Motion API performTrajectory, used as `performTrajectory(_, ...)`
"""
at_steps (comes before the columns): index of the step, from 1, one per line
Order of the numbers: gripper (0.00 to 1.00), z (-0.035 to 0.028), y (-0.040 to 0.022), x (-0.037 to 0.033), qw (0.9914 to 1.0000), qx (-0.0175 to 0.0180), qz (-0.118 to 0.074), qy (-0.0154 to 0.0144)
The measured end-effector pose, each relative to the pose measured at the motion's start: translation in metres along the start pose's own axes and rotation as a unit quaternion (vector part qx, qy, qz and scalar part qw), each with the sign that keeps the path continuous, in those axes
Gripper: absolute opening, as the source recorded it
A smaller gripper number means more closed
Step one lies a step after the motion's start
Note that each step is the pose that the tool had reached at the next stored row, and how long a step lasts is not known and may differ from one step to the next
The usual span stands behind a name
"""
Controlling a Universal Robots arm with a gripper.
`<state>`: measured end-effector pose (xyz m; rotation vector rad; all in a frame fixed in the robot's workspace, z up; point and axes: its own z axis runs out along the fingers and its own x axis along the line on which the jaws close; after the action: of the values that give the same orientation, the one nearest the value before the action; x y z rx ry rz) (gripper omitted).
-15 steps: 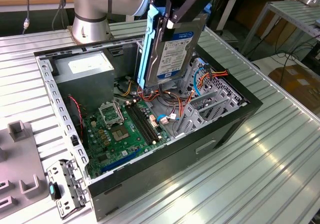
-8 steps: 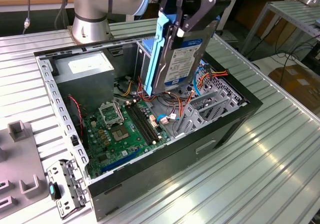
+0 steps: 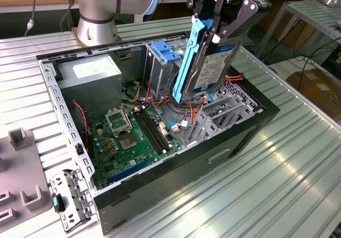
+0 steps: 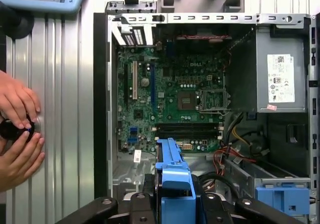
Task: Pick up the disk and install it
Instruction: 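Insert the disk into the insertion slot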
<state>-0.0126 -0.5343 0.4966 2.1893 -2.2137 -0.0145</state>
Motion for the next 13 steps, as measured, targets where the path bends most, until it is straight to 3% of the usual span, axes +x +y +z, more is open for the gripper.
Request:
performTrajectory(2, 0.37, 0.0009, -0.0060, 0.0019, 1.00000, 0.0000, 0.000, 0.0000)
performTrajectory(4, 0.37, 0.0027, -0.0160, 0.0040, 1.00000, 0.0000, 0.000, 0.0000)
performTrajectory(8, 0.37, 0.0067, -0.0411, 0.0086, 1.00000, 0.0000, 0.000, 0.0007)
performTrajectory(13, 0.37, 0.0101, -0.0480, 0.0146, 1.00000, 0.0000, 0.000, 0.0019)
